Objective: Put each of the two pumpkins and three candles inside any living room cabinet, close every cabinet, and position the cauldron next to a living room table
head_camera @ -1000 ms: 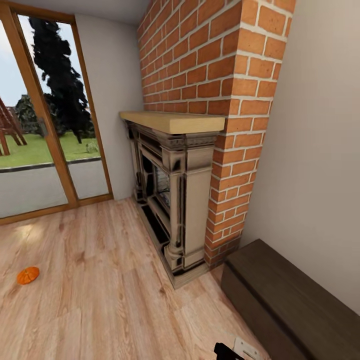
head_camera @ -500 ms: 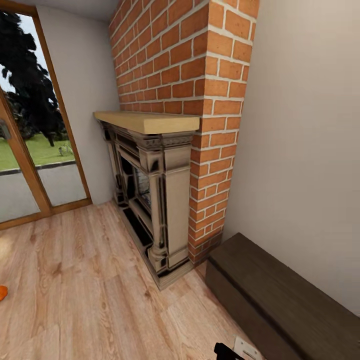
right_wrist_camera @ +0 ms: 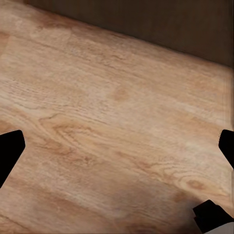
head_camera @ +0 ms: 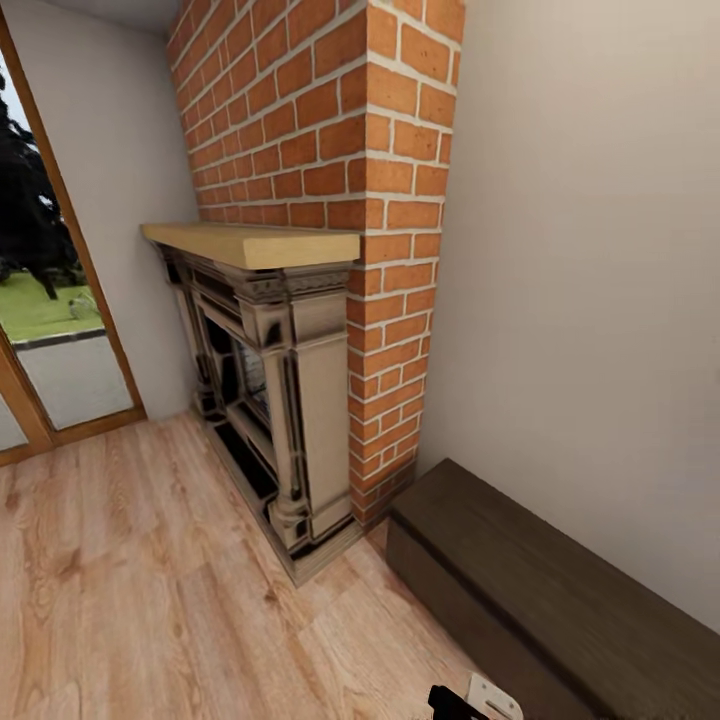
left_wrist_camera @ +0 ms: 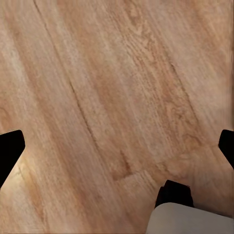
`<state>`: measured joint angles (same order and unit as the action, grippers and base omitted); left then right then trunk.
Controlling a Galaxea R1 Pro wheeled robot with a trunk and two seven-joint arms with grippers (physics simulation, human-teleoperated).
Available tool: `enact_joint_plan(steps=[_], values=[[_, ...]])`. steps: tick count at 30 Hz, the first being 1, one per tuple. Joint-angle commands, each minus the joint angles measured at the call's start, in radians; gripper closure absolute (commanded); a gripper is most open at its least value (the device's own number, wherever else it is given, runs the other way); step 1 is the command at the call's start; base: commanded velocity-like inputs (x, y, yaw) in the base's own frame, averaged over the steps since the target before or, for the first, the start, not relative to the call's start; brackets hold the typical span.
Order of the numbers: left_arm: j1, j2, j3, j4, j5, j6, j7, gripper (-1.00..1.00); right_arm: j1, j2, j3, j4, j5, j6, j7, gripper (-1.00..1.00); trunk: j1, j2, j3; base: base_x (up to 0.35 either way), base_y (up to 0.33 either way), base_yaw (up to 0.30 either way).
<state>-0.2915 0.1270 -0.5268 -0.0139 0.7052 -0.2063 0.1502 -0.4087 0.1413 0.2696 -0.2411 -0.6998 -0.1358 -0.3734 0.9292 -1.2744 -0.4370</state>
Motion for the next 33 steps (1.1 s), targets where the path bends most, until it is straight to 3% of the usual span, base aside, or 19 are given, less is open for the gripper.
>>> enact_joint_plan(steps=[1,33], values=[[0.0,0.0,-0.009,-0.001,0.005,-0.001,0.005,-1.0,-0.001,0.0,0.008,0.0,-0.011,-0.005,-0.004,-1.0,0.0,-0.001,-0.001,0.0,0.0,-0.192],[0.0,0.0,-0.009,-0.001,0.005,-0.001,0.005,-1.0,-0.001,0.0,0.008,0.0,-0.012,-0.004,-0.004,-1.0,0.0,-0.001,-0.001,0.0,0.0,-0.171]])
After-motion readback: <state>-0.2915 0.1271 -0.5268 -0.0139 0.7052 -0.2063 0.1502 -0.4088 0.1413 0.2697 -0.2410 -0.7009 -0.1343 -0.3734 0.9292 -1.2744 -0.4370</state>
